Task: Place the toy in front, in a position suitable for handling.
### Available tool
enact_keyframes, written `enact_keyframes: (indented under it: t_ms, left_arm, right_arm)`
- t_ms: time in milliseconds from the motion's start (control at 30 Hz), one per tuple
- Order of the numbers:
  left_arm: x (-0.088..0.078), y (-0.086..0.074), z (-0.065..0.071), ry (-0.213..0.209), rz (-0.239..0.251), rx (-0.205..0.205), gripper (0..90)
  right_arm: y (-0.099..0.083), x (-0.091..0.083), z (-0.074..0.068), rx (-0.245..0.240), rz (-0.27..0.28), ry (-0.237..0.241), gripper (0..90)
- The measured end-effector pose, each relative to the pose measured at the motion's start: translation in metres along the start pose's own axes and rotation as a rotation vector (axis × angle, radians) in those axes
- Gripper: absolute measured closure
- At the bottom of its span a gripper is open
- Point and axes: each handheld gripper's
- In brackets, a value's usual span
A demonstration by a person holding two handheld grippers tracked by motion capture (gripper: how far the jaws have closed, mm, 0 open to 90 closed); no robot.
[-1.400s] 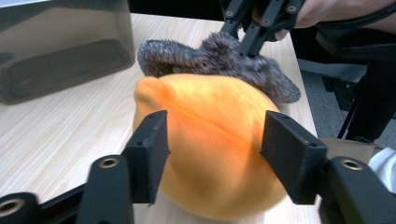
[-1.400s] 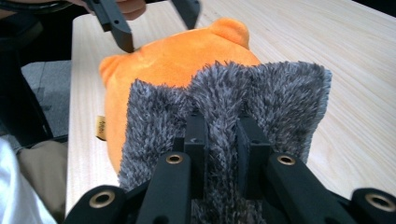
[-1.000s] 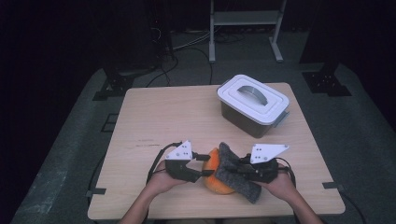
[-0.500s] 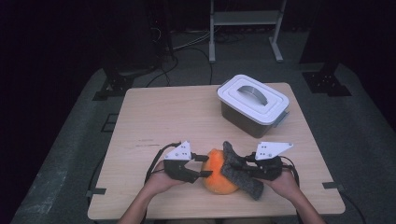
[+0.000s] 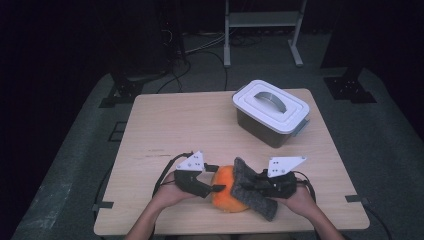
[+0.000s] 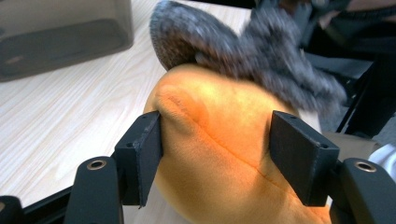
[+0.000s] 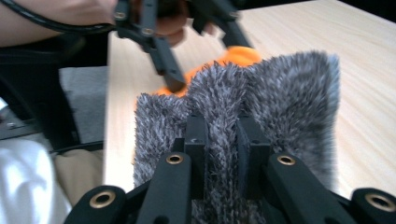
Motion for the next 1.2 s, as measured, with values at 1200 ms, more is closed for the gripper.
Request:
enact_keyframes:
  t_ms: [1200]
  left_arm:
    - [0.003,-0.002,0.0,-0.064,-0.042,-0.005,27.6]
  right_arm:
    - [-0.018,-0.006,0.013,0.085,0.004,-0.006,75.7]
Point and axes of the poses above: each handheld gripper's, and its own axes: x roughly forward along the jaws, y roughly out of its top, z roughly to its right, and after that the axes turned 5 degrees about y, right-handed
